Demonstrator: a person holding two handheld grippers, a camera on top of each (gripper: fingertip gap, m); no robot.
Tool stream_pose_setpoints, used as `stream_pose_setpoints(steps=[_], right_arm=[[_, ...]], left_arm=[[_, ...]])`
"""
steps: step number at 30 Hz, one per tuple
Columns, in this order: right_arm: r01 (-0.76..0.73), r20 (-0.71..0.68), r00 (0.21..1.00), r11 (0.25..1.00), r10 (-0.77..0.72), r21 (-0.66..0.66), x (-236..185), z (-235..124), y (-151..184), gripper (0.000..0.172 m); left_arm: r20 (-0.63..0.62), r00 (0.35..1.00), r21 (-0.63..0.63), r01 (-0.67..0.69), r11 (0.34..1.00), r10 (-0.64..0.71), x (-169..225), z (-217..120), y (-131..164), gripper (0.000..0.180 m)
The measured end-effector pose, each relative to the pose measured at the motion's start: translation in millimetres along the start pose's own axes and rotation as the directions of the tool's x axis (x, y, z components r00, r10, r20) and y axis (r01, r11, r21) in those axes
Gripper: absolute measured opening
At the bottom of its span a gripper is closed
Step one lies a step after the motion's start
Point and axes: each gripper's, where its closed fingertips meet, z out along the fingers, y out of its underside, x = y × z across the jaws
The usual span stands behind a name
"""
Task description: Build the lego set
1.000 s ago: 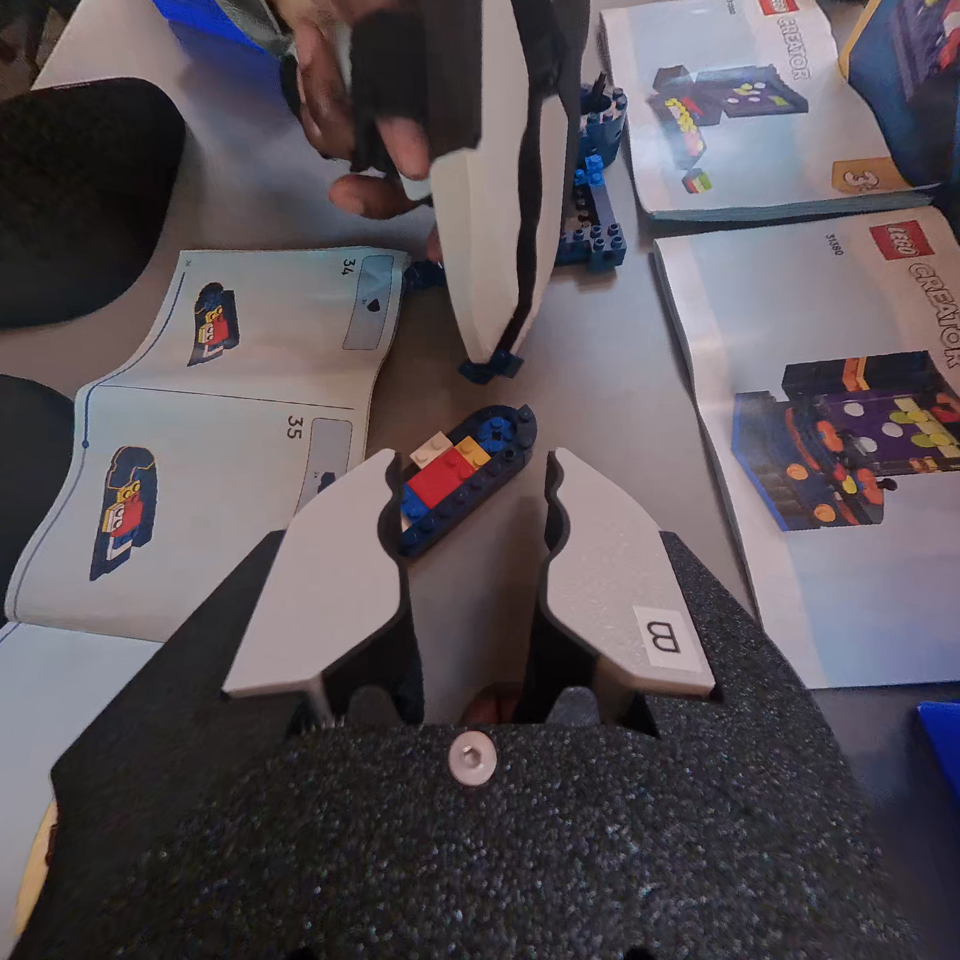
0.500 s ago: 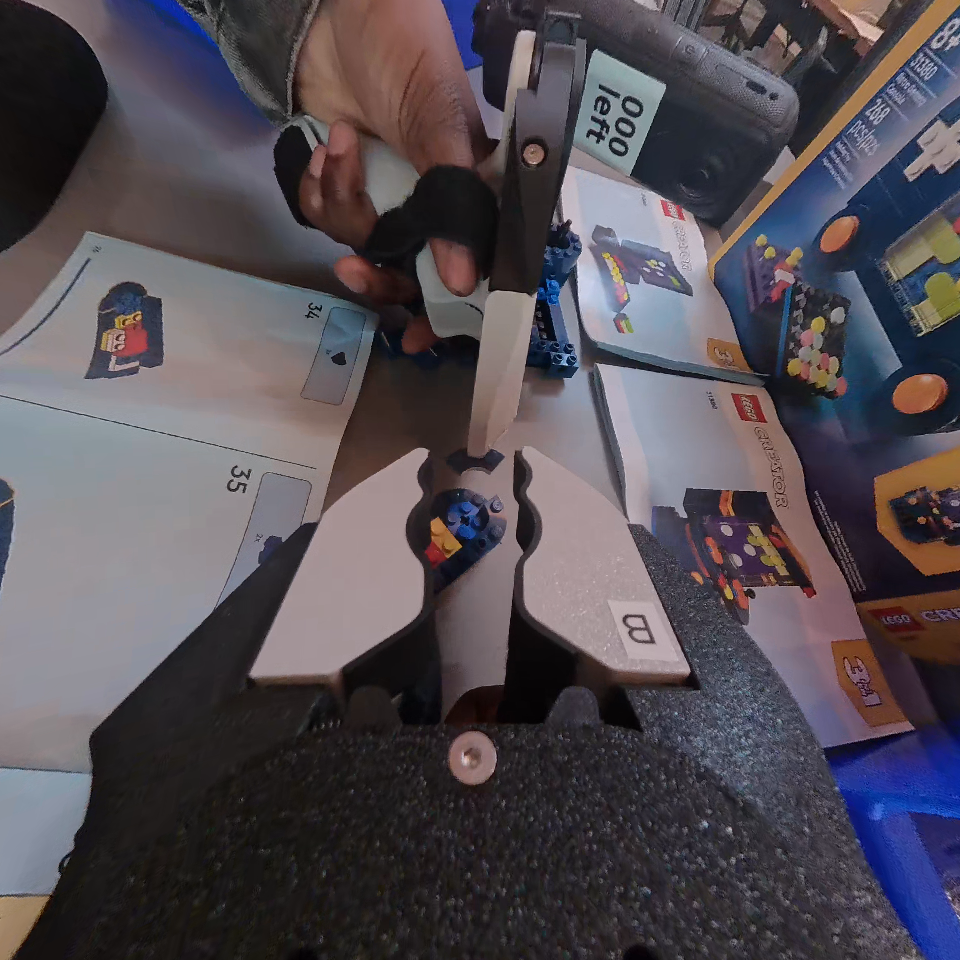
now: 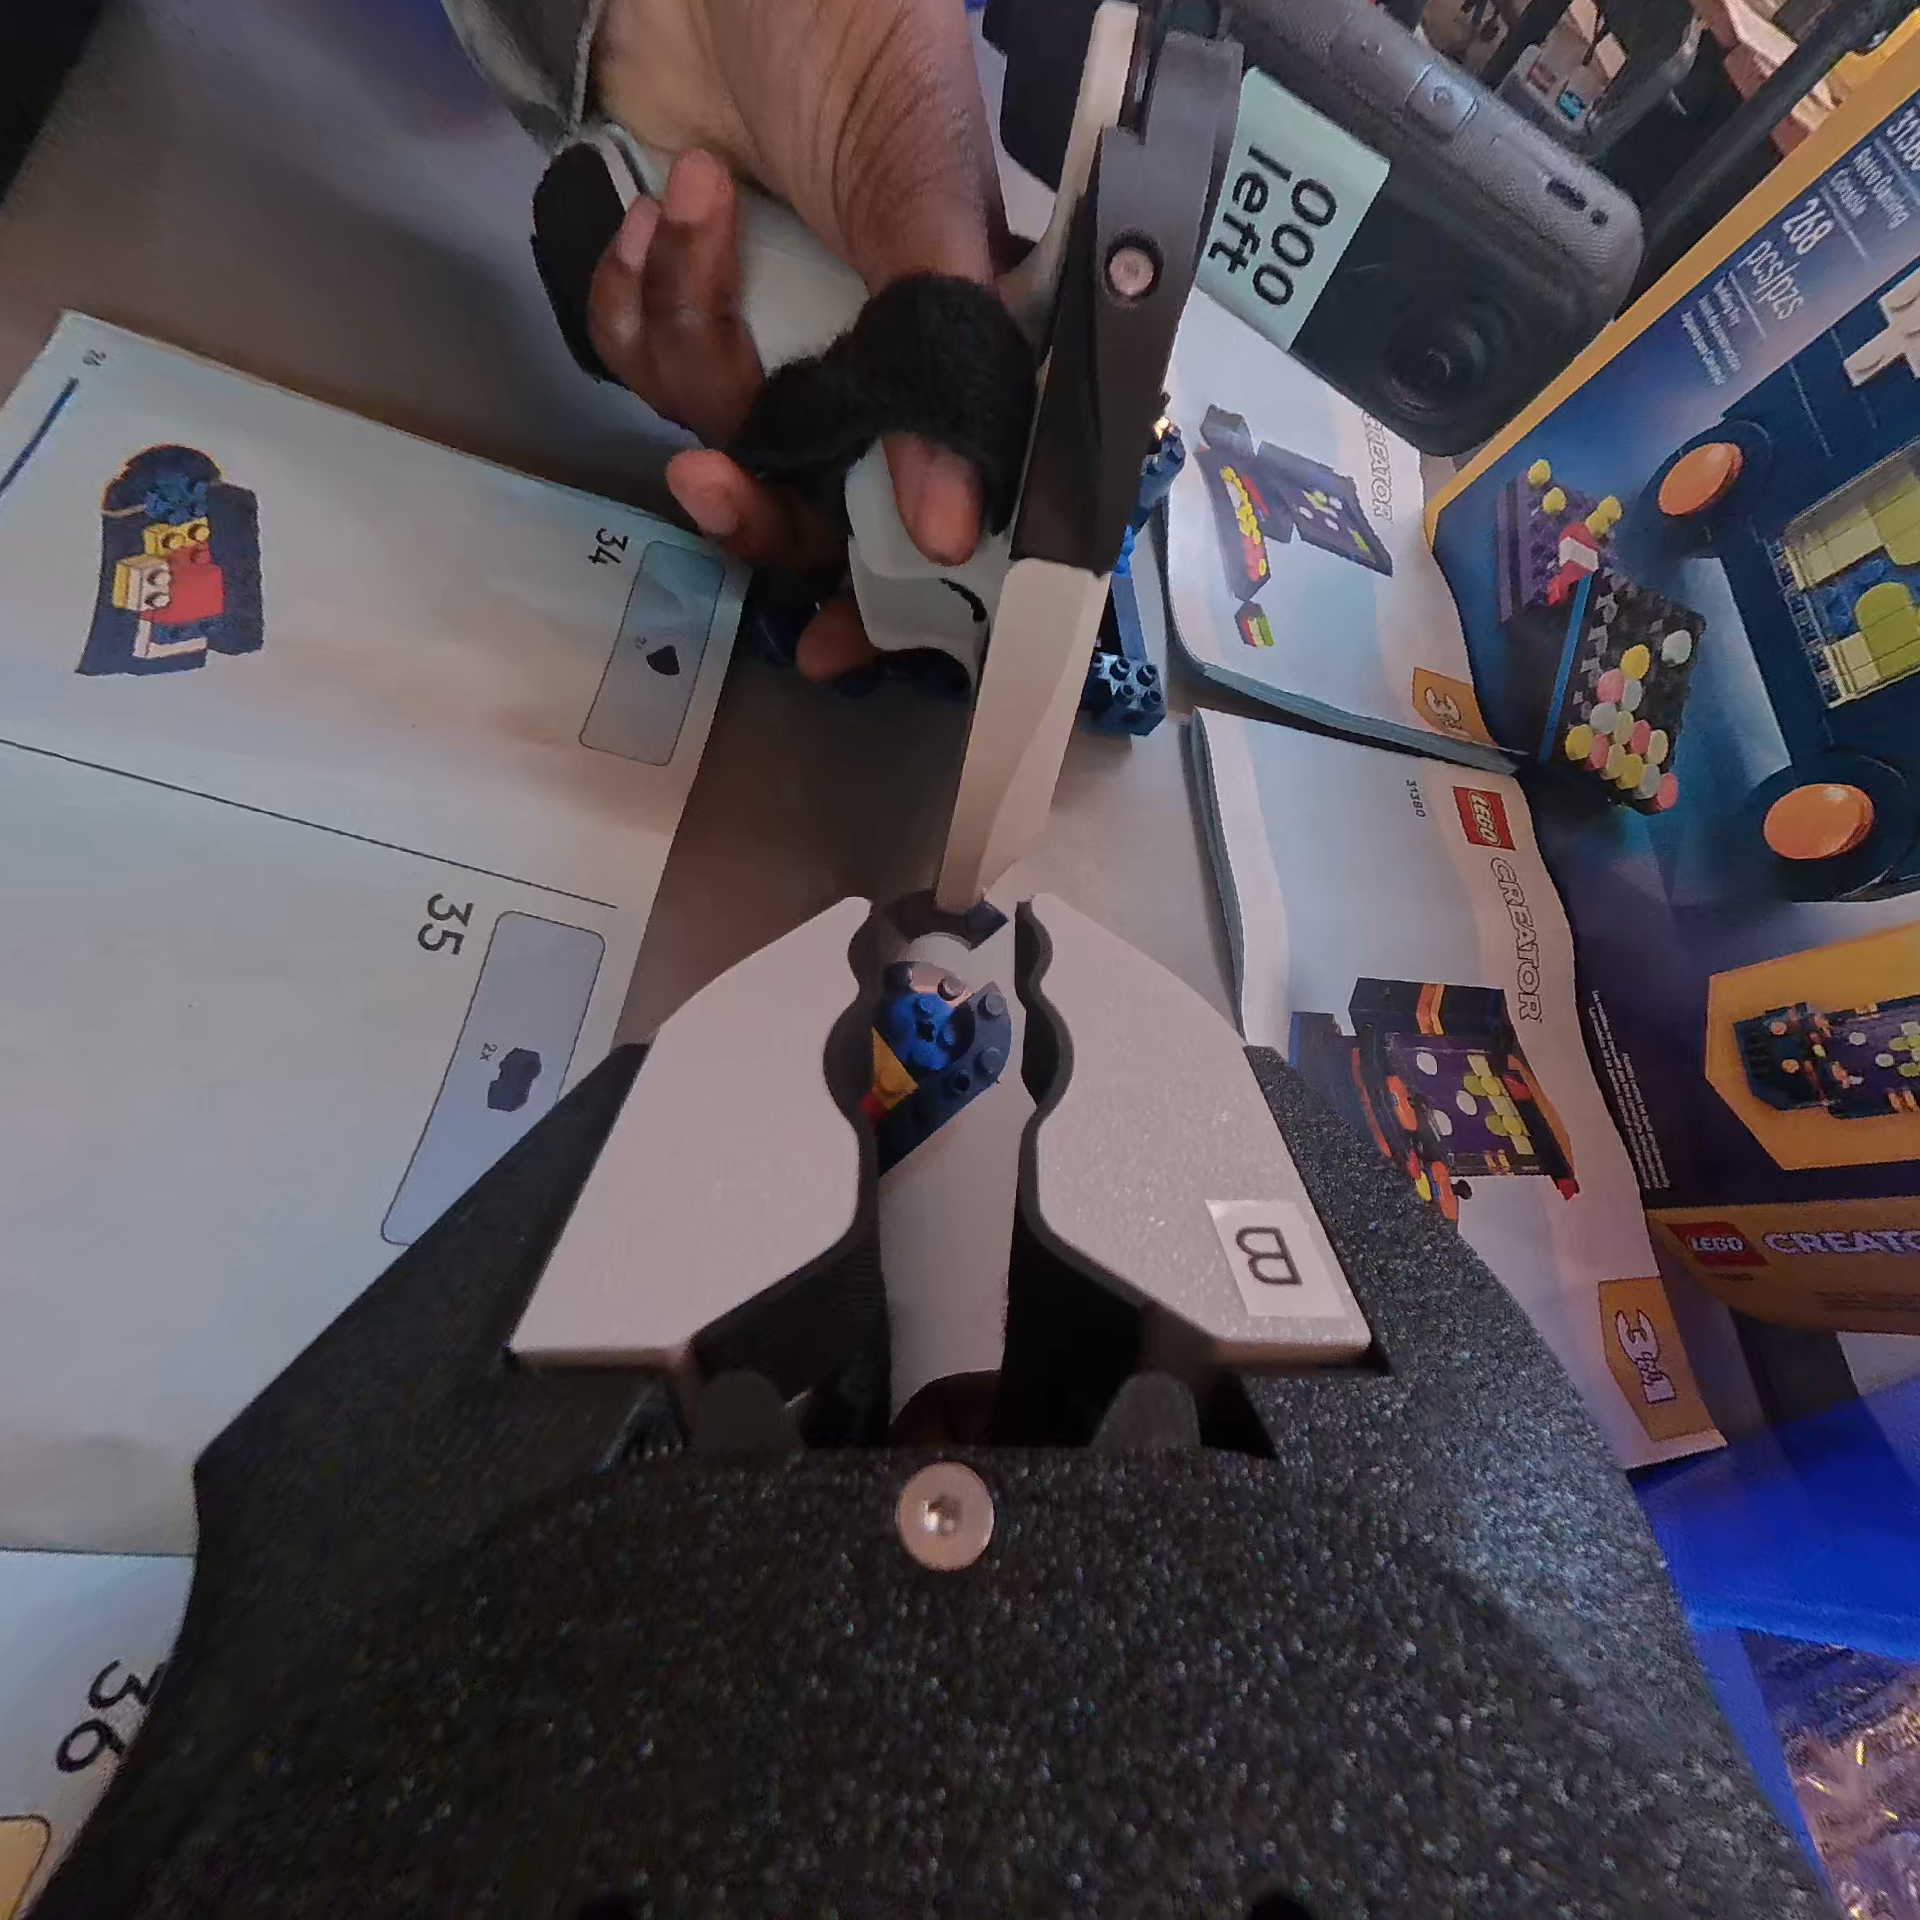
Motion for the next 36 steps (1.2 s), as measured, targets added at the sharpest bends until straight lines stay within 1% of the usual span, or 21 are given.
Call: stream_pose_setpoints(steps=[7,10,13,15,16,18,20,22,30,36], right_arm=[[-0.002,-0.005,1.000,1.000,0.002,-0.001,0.2,0.1,0.5,0.022],[0.001,-0.002,1.000,1.000,-0.001,-0.013,-0.2,0.2,1.4,0.022],[-0.012,0.011,1.000,0.999,0.012,-0.048,-0.6,-1.0,6.1,0.022],[-0.022,0.016,1.000,0.996,0.023,-0.083,-0.6,-0.5,8.6,0.022],[-0.026,0.017,0.999,0.994,0.028,-0.108,-0.6,0.3,9.5,0.022],[-0.049,-0.001,0.999,0.983,0.049,-0.179,2.0,2.0,13.1,0.022],[-0.096,-0.003,0.995,0.966,0.098,-0.241,0.8,3.7,16.1,0.022],[-0.135,0.011,0.990,0.957,0.143,-0.257,-3.2,5.4,13.3,0.022],[-0.129,-0.006,0.991,0.943,0.134,-0.307,-4.5,7.6,16.1,0.022],[-0.103,-0.021,0.995,0.942,0.102,-0.320,-2.8,8.8,18.1,0.022]], left_arm=[[-0.015,1.000,0.013,0.000,1.000,0.000,1.4,-0.3,-1.0,0.009],[-0.009,1.000,0.012,-0.022,1.000,0.022,1.1,-0.2,-1.2,0.009],[0.028,0.992,0.049,-0.123,0.991,0.122,3.1,-4.5,-8.1,0.028],[0.070,0.975,0.069,-0.217,0.974,0.212,6.6,-11.3,-11.7,0.030],[0.104,0.958,0.068,-0.274,0.959,0.267,7.0,-14.8,-11.7,0.028],[0.184,0.916,0.059,-0.371,0.927,0.356,4.7,-19.8,-11.0,0.019],[0.237,0.887,0.072,-0.424,0.903,0.397,3.2,-21.3,-12.0,0.010],[0.265,0.869,0.091,-0.455,0.886,0.418,2.5,-18.6,-12.3,0.007],[0.343,0.817,-0.003,-0.492,0.871,0.463,-11.9,-4.3,-2.4,0.006],[0.332,0.818,-0.039,-0.486,0.873,0.470,-14.2,1.2,3.9,0.006]])
